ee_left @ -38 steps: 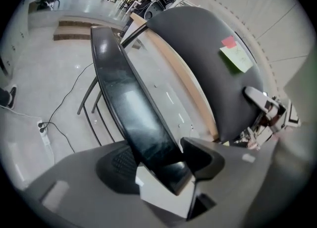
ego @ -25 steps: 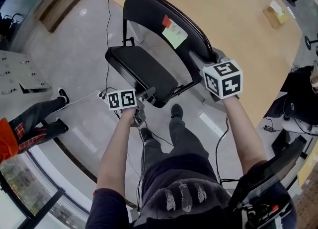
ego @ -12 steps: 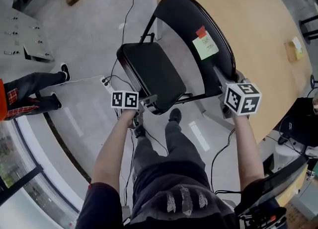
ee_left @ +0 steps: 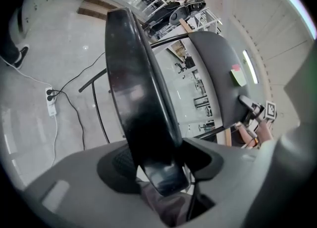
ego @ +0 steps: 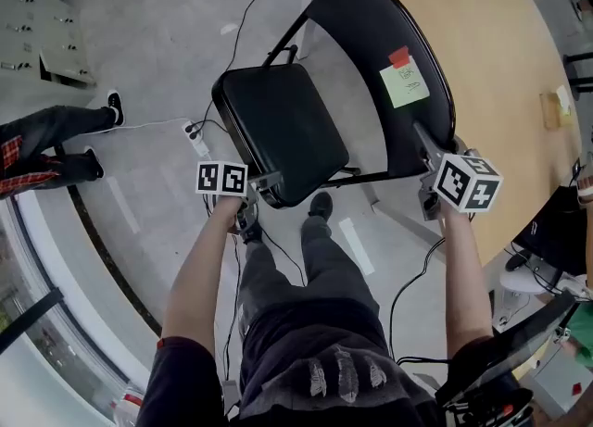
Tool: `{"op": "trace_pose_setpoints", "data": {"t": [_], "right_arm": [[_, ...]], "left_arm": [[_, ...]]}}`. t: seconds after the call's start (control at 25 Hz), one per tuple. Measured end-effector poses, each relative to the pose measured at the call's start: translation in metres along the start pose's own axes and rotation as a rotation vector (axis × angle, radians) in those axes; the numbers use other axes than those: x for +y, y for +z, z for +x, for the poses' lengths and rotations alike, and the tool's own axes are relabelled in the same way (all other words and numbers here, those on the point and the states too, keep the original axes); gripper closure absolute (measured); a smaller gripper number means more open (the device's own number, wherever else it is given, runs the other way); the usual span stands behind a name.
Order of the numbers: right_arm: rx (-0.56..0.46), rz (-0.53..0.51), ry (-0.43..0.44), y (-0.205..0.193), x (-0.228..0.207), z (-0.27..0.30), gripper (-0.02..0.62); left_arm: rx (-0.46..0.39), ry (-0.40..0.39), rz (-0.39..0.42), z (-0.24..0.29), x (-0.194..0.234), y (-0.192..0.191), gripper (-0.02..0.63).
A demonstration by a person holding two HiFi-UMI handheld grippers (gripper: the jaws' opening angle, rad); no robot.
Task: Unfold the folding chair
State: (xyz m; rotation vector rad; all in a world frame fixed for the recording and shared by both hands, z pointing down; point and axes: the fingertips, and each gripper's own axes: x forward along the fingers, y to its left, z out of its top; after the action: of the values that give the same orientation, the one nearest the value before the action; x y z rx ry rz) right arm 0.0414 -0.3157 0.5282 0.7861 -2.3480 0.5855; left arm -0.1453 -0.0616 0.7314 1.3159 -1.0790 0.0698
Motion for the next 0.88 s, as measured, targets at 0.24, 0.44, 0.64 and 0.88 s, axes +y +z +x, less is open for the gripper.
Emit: {"op": "trace_pose_setpoints", "data": {"t": [0.24, 0.44, 0.64, 0.88], "right_arm": [[0.025, 0.042, 0.007, -0.008, -0.009, 0.005, 0.453], [0.047, 0.071, 0.025, -0.011, 0.006, 0.009, 0.456], [0.062, 0.095, 0.026, -0.022, 0.011, 0.004, 0.457], [0.077, 0.109, 0.035, -0.036, 0.039, 0.027, 0.456]], "left_arm": [[0.005, 0.05, -0.052, 0.0, 0.024, -0.009, 0.342], [-0.004, 0.072, -0.104, -0.015, 0.052, -0.019, 0.339], [0.003, 0.068, -0.118, -0.018, 0.071, -0.034, 0.333], [0.004, 0.075, -0.148, -0.039, 0.121, -0.043, 0.317]]}}
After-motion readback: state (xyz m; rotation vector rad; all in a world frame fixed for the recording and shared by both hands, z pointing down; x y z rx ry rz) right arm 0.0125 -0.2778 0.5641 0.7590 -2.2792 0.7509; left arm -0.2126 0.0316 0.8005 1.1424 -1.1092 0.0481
